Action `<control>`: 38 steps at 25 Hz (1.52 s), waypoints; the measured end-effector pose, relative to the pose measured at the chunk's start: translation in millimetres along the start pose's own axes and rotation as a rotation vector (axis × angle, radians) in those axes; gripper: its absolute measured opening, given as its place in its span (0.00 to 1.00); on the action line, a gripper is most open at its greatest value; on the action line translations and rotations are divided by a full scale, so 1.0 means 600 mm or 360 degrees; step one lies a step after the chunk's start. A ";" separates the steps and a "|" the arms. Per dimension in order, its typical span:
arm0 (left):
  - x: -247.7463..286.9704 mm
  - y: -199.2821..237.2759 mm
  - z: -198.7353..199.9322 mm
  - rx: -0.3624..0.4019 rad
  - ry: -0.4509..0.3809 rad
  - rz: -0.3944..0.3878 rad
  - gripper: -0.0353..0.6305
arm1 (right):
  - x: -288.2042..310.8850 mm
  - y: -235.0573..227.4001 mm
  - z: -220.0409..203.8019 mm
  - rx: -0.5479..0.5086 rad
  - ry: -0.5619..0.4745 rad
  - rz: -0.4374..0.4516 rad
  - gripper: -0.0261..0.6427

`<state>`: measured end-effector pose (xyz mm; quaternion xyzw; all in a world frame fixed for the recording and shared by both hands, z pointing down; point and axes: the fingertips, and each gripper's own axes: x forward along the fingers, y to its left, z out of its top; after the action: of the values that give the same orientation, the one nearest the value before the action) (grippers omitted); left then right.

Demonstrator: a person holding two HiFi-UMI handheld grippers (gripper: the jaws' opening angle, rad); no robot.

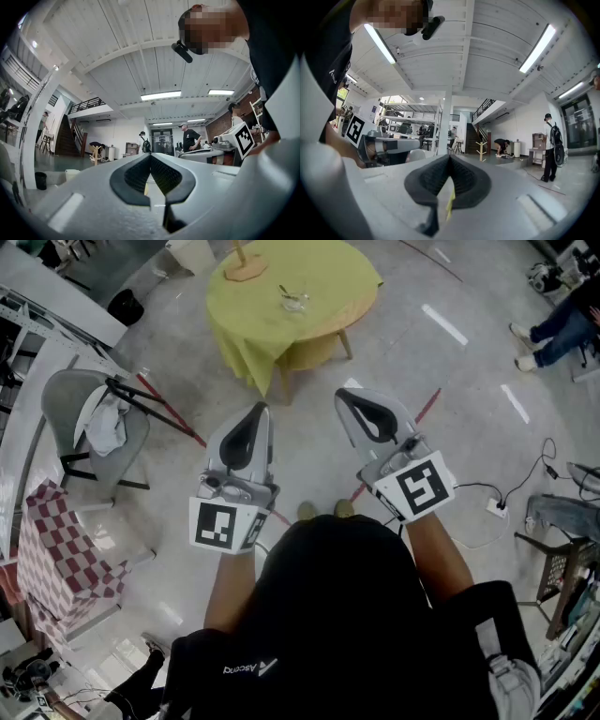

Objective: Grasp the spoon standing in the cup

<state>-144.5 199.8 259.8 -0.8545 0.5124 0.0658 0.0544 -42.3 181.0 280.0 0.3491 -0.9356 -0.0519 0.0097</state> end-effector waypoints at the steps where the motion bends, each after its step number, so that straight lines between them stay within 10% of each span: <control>1: 0.000 0.003 -0.002 -0.0002 0.0001 -0.0003 0.07 | 0.003 0.000 0.000 0.0009 -0.0003 -0.0011 0.04; 18: 0.076 0.102 -0.068 -0.0066 0.0036 -0.0050 0.07 | 0.093 -0.049 -0.038 -0.0010 0.0026 -0.0128 0.04; 36: 0.448 0.221 -0.278 0.0023 0.0283 0.0244 0.08 | 0.302 -0.426 -0.116 0.0103 0.0000 0.0299 0.04; 38: 0.478 0.231 -0.309 0.0016 0.0347 0.0263 0.22 | 0.315 -0.452 -0.120 0.0098 0.0003 0.0357 0.04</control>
<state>-122.5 -144.0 390.6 -0.8112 0.5842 -0.0259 -0.0028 -4.1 -152.9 320.2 0.2425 -0.9699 -0.0214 0.0055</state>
